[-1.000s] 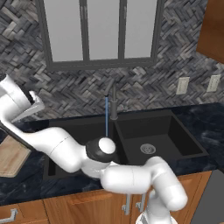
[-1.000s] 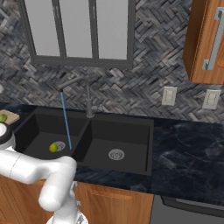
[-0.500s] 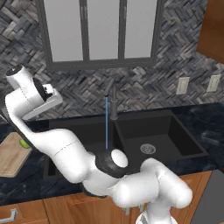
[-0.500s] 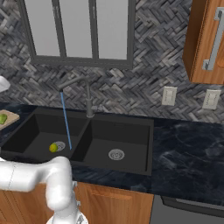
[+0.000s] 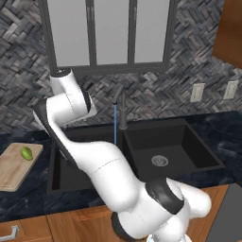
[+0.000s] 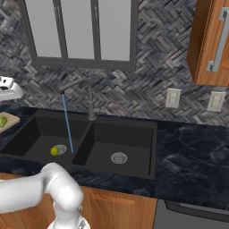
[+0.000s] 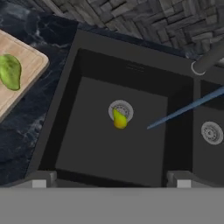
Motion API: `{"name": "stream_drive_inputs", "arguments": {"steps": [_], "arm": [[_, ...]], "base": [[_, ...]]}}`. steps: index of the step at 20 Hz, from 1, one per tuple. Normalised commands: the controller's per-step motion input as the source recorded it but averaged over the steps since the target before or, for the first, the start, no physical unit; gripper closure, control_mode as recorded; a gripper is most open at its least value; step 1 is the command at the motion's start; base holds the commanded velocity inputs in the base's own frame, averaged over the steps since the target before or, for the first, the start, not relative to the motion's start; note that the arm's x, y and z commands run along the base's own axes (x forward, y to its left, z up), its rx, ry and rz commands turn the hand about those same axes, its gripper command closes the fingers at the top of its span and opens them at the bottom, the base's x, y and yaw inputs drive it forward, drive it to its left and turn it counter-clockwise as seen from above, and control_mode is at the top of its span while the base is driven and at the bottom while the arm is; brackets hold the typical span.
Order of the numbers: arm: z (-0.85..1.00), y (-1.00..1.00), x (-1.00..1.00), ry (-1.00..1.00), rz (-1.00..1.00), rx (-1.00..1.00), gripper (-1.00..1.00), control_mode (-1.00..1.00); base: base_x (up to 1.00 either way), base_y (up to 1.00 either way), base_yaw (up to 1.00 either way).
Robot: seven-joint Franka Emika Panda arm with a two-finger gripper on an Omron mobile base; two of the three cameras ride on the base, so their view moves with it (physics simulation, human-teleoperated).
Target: Pick the mango, apple, pear from the sink and place them on the cutting board to airdry. Then turn off the sink faucet.
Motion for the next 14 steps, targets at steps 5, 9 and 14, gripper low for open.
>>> {"name": "stream_drive_inputs", "arguments": {"steps": [5, 9, 14], "arm": [[0.42, -0.37, -0.43, 0.00, 0.00, 0.21, -1.00, -1.00], [0.09, -0.16, -0.27, -0.06, 0.00, 0.02, -1.00, -1.00], [0.00, -0.28, -0.30, -0.06, -0.01, 0.00, -1.00, -1.00]], "base": [[0.00, 0.00, 0.00], [0.00, 0.00, 0.00], [0.00, 0.00, 0.00]]}}
